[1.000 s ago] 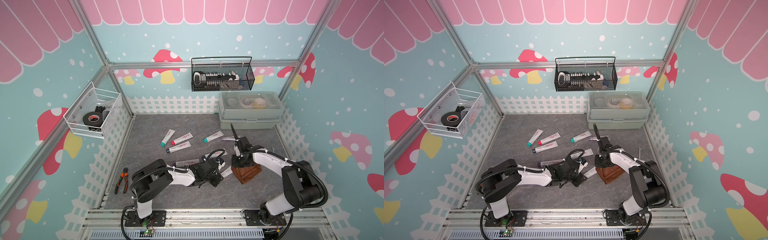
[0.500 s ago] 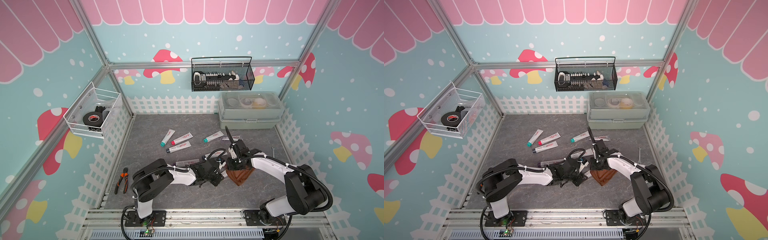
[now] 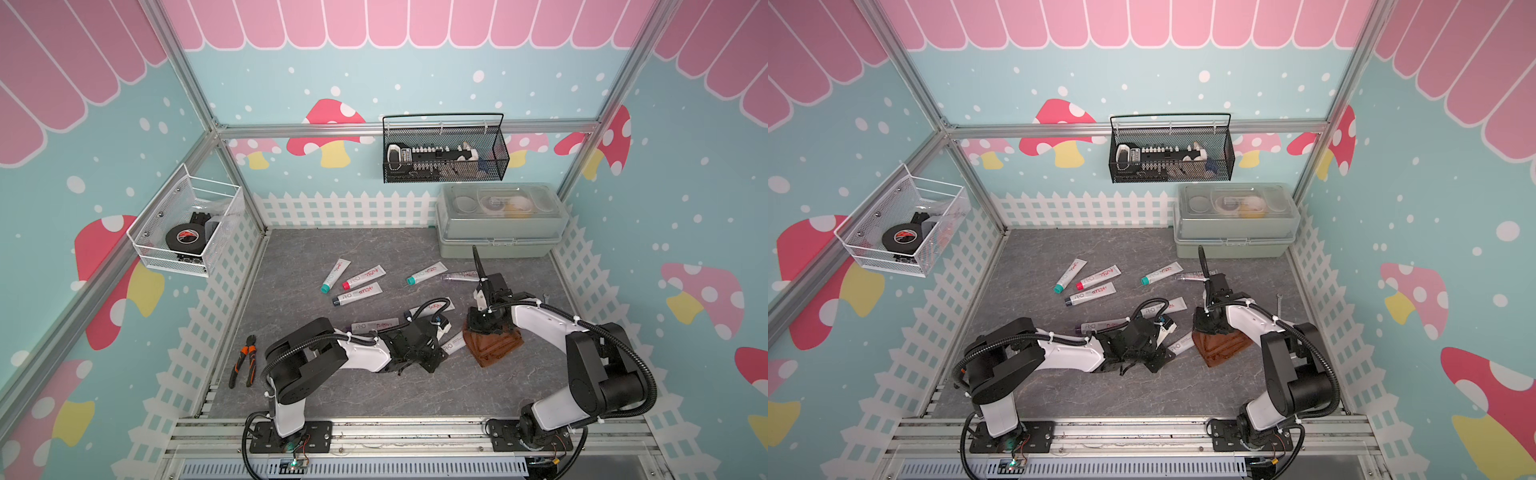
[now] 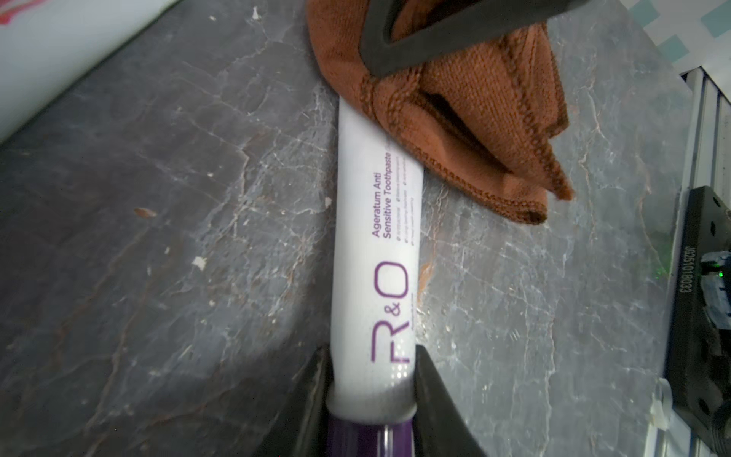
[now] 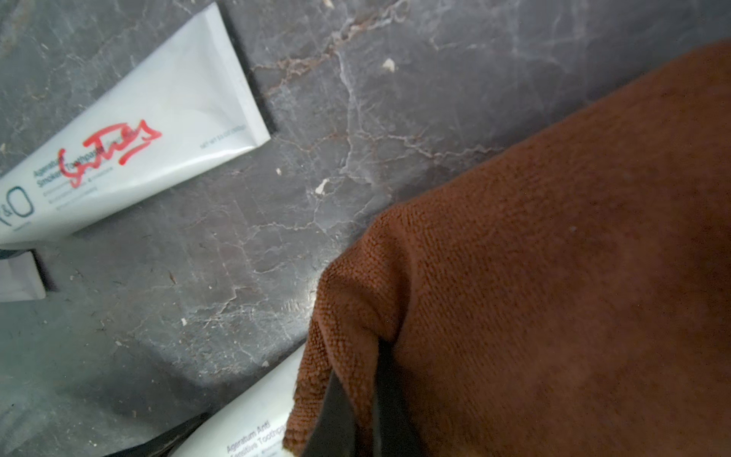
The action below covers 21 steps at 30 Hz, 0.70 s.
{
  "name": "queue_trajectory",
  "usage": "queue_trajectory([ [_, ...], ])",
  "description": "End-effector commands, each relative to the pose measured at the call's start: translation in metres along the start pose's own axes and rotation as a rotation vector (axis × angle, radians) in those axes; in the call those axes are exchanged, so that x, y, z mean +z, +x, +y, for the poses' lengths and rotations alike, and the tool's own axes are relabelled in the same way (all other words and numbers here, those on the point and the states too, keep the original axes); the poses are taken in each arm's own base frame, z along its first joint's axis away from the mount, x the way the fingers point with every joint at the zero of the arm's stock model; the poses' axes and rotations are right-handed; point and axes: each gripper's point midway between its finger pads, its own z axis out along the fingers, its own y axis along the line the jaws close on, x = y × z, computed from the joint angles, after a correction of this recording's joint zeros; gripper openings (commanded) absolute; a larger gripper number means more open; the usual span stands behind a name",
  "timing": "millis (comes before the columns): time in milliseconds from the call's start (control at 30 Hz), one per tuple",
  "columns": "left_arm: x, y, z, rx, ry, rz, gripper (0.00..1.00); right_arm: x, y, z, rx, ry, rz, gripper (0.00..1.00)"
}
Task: Wipe the surface of the toothpaste tube
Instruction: Wipe the dirt from the toothpaste tube.
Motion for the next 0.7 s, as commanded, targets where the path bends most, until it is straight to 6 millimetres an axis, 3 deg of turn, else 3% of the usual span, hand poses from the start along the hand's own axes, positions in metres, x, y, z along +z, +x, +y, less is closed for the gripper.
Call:
queue_trajectory([
  [0, -0.002, 0.009, 0.02, -0.009, -0.078, 0.024, 0.29, -0.001, 0.048, -0.001, -0.072, 0.044, 0.154, 0.0],
  [133, -0.001, 0.007, 0.026, 0.007, -0.12, 0.026, 0.29, -0.005, 0.072, 0.027, -0.12, -0.029, 0.191, 0.0],
  [267, -0.002, 0.005, 0.031, 0.023, -0.153, 0.029, 0.29, -0.004, 0.084, 0.04, -0.128, -0.072, 0.201, 0.0],
  [433, -0.002, 0.006, 0.031, 0.021, -0.153, 0.028, 0.29, 0.005, 0.077, 0.013, -0.134, 0.079, 0.195, 0.0],
  [667, -0.009, 0.007, 0.033, 0.019, -0.163, 0.011, 0.29, 0.011, 0.039, -0.026, 0.058, 0.124, 0.112, 0.0],
])
